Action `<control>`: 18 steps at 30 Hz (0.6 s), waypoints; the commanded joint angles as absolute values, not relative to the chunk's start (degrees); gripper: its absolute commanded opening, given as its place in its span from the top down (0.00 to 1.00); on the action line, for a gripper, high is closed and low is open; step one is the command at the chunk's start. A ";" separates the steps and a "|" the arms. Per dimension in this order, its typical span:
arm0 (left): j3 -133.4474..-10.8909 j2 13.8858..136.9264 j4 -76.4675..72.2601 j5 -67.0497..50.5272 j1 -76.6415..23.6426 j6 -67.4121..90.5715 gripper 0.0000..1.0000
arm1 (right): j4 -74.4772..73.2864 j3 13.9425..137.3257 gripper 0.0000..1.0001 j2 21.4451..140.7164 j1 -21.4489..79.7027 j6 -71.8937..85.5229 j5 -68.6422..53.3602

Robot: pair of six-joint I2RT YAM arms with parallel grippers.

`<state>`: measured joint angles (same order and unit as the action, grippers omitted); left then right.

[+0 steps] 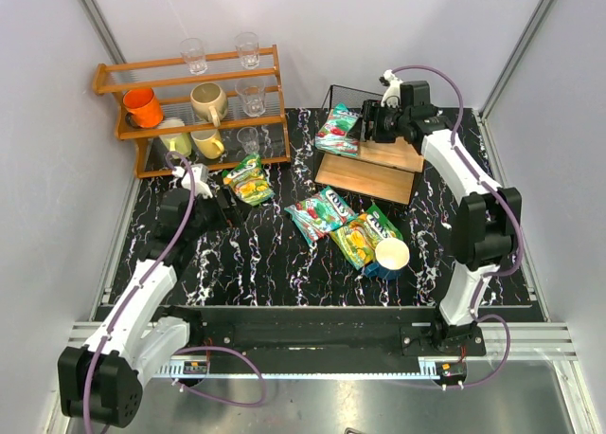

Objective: Place and organize the candy bags onto the shelf

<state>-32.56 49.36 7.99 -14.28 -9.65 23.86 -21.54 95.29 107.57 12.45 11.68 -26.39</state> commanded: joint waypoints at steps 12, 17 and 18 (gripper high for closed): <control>-36.83 56.24 3.35 -9.58 -11.24 27.86 0.01 | -28.91 93.78 0.19 84.39 22.39 8.98 -0.64; -36.65 63.26 -2.54 -3.09 -21.25 29.97 0.01 | -24.71 85.27 0.20 76.58 25.93 16.25 -0.36; -36.74 64.76 -3.85 -2.03 -25.01 31.19 0.01 | -24.09 82.30 0.20 75.42 26.01 17.74 -0.26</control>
